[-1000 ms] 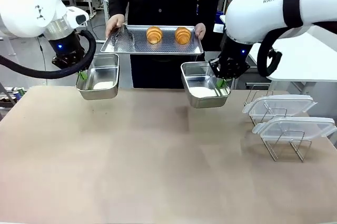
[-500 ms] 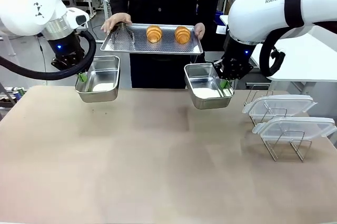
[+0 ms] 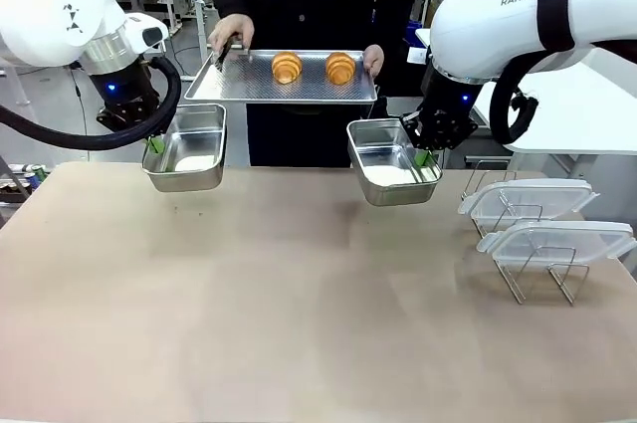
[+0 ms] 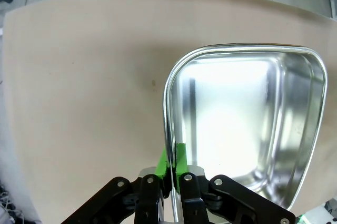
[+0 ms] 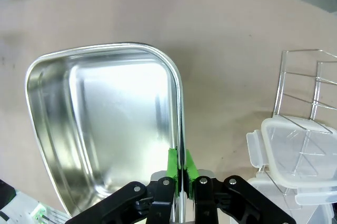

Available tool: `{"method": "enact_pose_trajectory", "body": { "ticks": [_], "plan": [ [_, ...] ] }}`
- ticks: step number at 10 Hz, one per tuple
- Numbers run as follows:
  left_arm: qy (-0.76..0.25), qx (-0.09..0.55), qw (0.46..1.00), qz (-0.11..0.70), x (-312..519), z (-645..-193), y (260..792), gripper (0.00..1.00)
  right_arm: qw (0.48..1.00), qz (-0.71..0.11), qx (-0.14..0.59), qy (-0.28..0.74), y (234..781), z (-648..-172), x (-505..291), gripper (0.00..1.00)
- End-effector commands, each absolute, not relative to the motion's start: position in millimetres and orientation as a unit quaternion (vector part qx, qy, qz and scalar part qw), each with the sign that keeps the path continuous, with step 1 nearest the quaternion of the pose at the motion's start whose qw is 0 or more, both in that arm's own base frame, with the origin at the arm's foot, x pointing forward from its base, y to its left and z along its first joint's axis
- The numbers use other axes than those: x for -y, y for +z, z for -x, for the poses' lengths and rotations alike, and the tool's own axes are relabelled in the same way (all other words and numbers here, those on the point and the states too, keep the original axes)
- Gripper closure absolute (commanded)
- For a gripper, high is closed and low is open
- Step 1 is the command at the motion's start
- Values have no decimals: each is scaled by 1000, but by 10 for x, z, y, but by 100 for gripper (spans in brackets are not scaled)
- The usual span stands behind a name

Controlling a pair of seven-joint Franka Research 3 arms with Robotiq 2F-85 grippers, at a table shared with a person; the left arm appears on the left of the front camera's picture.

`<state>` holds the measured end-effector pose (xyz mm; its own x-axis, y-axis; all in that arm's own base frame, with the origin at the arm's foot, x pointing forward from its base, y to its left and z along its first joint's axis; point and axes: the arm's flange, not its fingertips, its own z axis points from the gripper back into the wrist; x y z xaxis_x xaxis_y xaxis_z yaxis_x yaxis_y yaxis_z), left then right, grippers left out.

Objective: Place the bread in airtight containers.
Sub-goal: Once an object is inside an Airtight Container , place the container in the center of the table.

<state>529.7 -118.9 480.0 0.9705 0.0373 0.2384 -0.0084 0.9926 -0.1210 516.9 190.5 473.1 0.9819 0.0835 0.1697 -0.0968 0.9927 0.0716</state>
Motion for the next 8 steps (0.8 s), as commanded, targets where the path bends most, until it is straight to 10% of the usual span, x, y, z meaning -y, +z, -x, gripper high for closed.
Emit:
{"method": "enact_pose_trajectory", "body": {
  "ticks": [1, 8],
  "plan": [
    [14, 129, 990, 58, 1183, -5297, 4838, 100, 994, -42, 90, 43, 4792, -5156, -1904, 100],
    [14, 129, 990, 58, 1183, -5297, 4838, 100, 994, -42, 90, 43, 4792, -5156, -1904, 100]
  ]
}}
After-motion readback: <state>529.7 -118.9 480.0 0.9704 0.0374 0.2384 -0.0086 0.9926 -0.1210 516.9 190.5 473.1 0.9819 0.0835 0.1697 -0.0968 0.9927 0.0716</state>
